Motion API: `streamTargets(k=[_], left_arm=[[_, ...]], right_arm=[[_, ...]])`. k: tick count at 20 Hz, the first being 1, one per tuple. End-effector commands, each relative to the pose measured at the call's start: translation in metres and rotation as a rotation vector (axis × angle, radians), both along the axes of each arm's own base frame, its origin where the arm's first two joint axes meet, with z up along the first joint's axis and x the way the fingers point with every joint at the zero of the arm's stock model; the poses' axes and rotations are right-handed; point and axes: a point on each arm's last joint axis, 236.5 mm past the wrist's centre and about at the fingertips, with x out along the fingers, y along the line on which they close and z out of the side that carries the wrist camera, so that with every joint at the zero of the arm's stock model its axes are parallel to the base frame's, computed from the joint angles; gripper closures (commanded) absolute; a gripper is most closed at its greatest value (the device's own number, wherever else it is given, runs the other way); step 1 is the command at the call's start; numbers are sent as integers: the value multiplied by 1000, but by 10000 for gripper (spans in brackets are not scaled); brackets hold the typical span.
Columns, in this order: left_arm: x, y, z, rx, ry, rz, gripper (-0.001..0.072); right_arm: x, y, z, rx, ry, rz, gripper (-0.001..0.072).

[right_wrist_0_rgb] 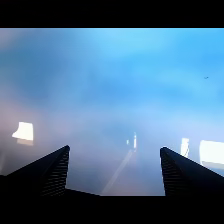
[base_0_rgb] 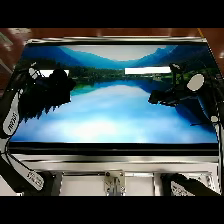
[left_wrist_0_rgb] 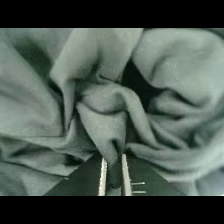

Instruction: Fold the shirts.

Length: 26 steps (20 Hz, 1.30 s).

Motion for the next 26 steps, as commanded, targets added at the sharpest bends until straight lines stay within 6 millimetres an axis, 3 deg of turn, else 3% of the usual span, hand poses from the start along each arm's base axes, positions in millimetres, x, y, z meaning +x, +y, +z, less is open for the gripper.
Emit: streamTargets(k=[1, 4, 7, 9, 12, 14, 16, 18, 20, 23, 24, 25, 26], left_arm=[[12, -12, 65, 61, -132, -114, 668], [-10, -49, 177, 152, -287, -294, 669], [-70, -105, 285, 218, -436, -479, 669], [-119, -144, 335, 209, -511, -572, 669], [-183, -204, 369, 149, -569, -725, 669], [-214, -253, 368, 52, -571, -825, 668], [-242, -306, 344, -39, -526, -949, 669], [-266, -358, 303, -131, -454, -1019, 668], [-286, -404, 244, -182, -367, -1056, 668], [-302, -436, 154, -192, -197, -1042, 660], [-302, -437, 136, -187, -145, -1033, 482], [-297, -434, 125, -196, -103, -985, 74], [-288, -423, 123, -208, -61, -909, -13]], right_arm=[[0, 3, 0, 12, 2, 0, 18], [1, 3, 2, 15, -4, -2, 19], [-10, 5, 18, 10, 30, 39, 19], [-14, 6, 49, 3, -22, 76, 19], [-21, -3, 114, -33, -184, 80, 19], [-32, -14, 153, -77, -298, 65, 19], [-46, -30, 180, -137, -382, 41, 19], [-62, -50, 192, -207, -405, 1, 19], [-79, -66, 187, -270, -352, -17, 19], [-98, -75, 164, -305, -220, -16, 19], [-98, -74, 158, -302, -202, -12, 19], [-96, -73, 152, -301, -185, -8, 19], [-94, -73, 146, -303, -167, -3, 19]])
